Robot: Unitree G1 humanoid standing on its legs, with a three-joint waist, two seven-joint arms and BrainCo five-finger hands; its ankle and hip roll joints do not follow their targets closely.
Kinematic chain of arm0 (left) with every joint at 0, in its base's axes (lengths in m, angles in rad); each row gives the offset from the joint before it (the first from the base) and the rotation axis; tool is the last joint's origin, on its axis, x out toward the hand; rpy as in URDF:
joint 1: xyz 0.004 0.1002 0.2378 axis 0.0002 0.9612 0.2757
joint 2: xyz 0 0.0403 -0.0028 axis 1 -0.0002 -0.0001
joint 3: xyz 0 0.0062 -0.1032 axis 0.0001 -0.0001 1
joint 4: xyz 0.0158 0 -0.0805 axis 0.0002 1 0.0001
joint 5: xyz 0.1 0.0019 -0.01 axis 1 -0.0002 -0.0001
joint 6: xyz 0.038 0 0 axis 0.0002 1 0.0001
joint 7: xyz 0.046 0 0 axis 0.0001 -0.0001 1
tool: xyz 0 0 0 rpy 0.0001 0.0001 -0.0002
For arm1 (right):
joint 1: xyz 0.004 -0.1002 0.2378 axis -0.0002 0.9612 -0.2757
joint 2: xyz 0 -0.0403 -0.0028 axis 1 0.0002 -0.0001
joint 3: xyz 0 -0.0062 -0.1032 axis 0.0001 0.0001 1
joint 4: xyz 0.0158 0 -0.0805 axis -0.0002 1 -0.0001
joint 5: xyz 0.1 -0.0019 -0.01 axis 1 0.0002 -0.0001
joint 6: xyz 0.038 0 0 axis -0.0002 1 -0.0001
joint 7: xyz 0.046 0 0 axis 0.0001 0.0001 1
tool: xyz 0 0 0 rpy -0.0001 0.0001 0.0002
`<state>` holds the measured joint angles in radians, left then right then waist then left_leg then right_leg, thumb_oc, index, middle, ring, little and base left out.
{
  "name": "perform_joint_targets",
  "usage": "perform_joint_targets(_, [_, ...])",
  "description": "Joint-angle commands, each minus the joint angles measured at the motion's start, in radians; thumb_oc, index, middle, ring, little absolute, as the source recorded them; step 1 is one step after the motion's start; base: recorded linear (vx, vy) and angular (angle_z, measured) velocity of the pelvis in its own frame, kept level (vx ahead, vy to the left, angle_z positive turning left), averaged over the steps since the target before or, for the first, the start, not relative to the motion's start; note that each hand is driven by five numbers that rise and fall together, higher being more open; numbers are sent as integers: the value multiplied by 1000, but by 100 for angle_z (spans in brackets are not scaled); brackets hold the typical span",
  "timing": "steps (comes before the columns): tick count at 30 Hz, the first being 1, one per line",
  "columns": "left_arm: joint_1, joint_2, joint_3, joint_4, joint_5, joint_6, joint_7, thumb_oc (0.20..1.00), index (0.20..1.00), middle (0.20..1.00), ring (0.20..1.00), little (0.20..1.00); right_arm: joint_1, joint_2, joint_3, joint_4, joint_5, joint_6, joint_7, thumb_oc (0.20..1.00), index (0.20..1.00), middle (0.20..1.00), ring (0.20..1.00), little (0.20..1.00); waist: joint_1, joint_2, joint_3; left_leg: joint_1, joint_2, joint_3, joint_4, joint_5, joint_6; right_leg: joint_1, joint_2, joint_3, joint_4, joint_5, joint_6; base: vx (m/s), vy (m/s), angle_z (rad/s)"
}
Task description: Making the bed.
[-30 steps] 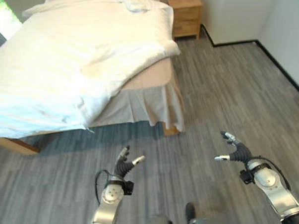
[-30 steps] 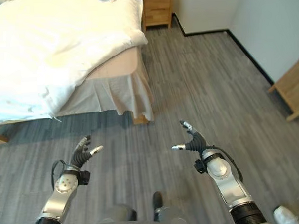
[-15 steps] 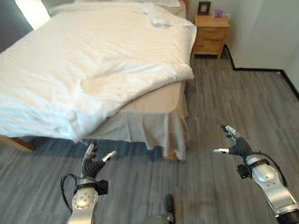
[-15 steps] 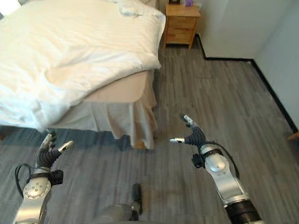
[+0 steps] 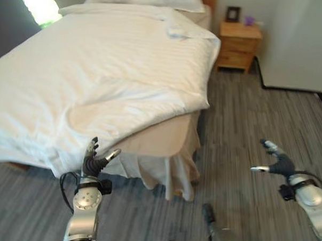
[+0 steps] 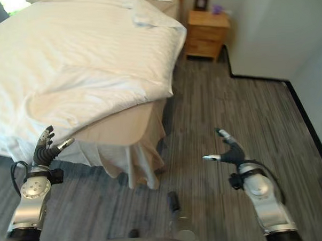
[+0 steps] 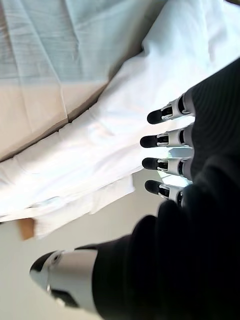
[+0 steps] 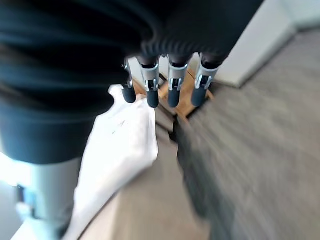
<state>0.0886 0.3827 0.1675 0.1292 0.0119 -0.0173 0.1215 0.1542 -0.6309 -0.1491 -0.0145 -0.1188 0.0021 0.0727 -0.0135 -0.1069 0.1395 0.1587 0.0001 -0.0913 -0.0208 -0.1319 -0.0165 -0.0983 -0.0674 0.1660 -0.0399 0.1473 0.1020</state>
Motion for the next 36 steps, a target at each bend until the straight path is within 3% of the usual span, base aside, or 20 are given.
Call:
perform_joint_targets(1, [-22,39,9,-52,-44,-53,-21,1000,1000,1000,1000,1000,-110,-55,-62,-14,18,-53,-42,1000,1000,1000,1000,1000,22,4,-34,-68,-43,35,-66,157,31,27,-1,-54,2,41,18,107,-155,54])
perform_joint_targets(4, [-3,17,-5,-23,-67,-37,-27,1000,1000,1000,1000,1000,-136,-65,-68,-24,80,-54,-46,1000,1000,1000,1000,1000,38,-1,-41,-83,-35,10,-66,169,19,66,12,-79,-34,31,7,67,-134,31])
perform_joint_targets(7, [23,17,-28,-15,-45,-24,-38,1000,1000,1000,1000,1000,-110,-7,-45,-64,163,-65,-9,1000,1000,1000,1000,1000,49,2,-49,-86,-26,-15,-66,174,12,95,25,-108,-47,15,-7,49,-95,21])
perform_joint_targets(17, [70,-11,-43,33,-44,-17,-38,1000,1000,1000,1000,1000,-4,156,40,-72,185,-66,23,1000,1000,1000,1000,1000,40,30,-51,-83,-32,-33,-66,181,14,126,25,-141,-47,-1,-17,-13,0,4])
perform_joint_targets(18, [-4,30,-16,44,-64,-18,2,1000,1000,1000,1000,1000,-62,215,-3,61,270,-54,-110,1000,1000,1000,1000,1000,67,53,-4,-193,28,146,-1,237,6,169,-44,-363,-27,-57,-35,3,49,-5])
perform_joint_targets(21, [-23,54,0,32,-55,-23,16,1000,1000,1000,1000,1000,-69,247,-26,74,334,-60,-123,1000,1000,1000,1000,1000,65,47,-13,-173,27,127,-30,232,-2,181,-50,-376,-38,-53,-27,55,43,-8])
perform_joint_targets(25, [-36,87,5,36,-51,-13,10,1000,1000,1000,1000,1000,-140,118,12,217,213,9,-97,1000,1000,1000,1000,1000,96,25,-24,-150,25,114,-62,223,-1,200,-64,-399,-45,-53,-16,41,80,-6])
perform_joint_targets(28, [4,95,3,26,-56,-13,-16,1000,1000,1000,1000,1000,-261,-2,22,296,180,29,-99,1000,1000,1000,1000,1000,141,-5,-20,-156,11,98,-64,209,12,199,-81,-417,-35,-46,-3,-1,82,21])
perform_joint_targets(29, [4,94,5,25,-56,-13,-17,1000,1000,1000,1000,1000,-266,-3,24,301,181,27,-100,1000,1000,1000,1000,1000,140,-5,-19,-156,10,98,-63,208,13,199,-82,-417,-34,-47,-2,32,142,28])
perform_joint_targets(30, [24,86,1,34,-81,-5,-25,1000,1000,1000,1000,1000,-325,-36,31,352,189,31,-111,1000,1000,1000,1000,1000,162,-14,-10,-146,-2,79,-64,197,32,164,-100,-402,70,-33,8,14,92,15])
perform_joint_targets(31, [23,85,2,34,-82,-5,-25,1000,1000,1000,1000,1000,-330,-37,33,356,190,30,-111,1000,1000,1000,1000,1000,163,-14,-10,-147,-3,81,-64,196,34,158,-102,-398,80,-38,10,17,134,12])
perform_joint_targets(33, [48,90,3,26,-100,-1,-38,1000,1000,1000,1000,1000,-395,-79,57,407,175,40,-107,1000,1000,1000,1000,1000,180,-15,14,-132,-11,68,-60,189,54,89,-126,-365,228,39,24,5,130,11])
perform_joint_targets(34, [42,114,-21,22,-113,-3,-53,1000,1000,1000,1000,1000,-463,-151,93,495,146,53,-107,1000,1000,1000,1000,1000,172,-6,43,-121,-17,22,-54,192,67,22,-98,-263,343,56,23,-1,118,22])
perform_joint_targets(35, [40,112,-20,23,-113,-4,-53,1000,1000,1000,1000,1000,-468,-153,96,498,147,51,-107,1000,1000,1000,1000,1000,171,-5,41,-126,-17,22,-55,196,67,17,-98,-262,342,61,22,43,74,55])
perform_joint_targets(36, [26,122,-49,30,-111,-7,-62,1000,1000,1000,1000,1000,-504,-192,126,549,132,59,-95,1000,1000,1000,1000,1000,157,-2,43,-121,-17,-9,-58,196,68,-12,-49,-202,331,36,7,78,33,58])
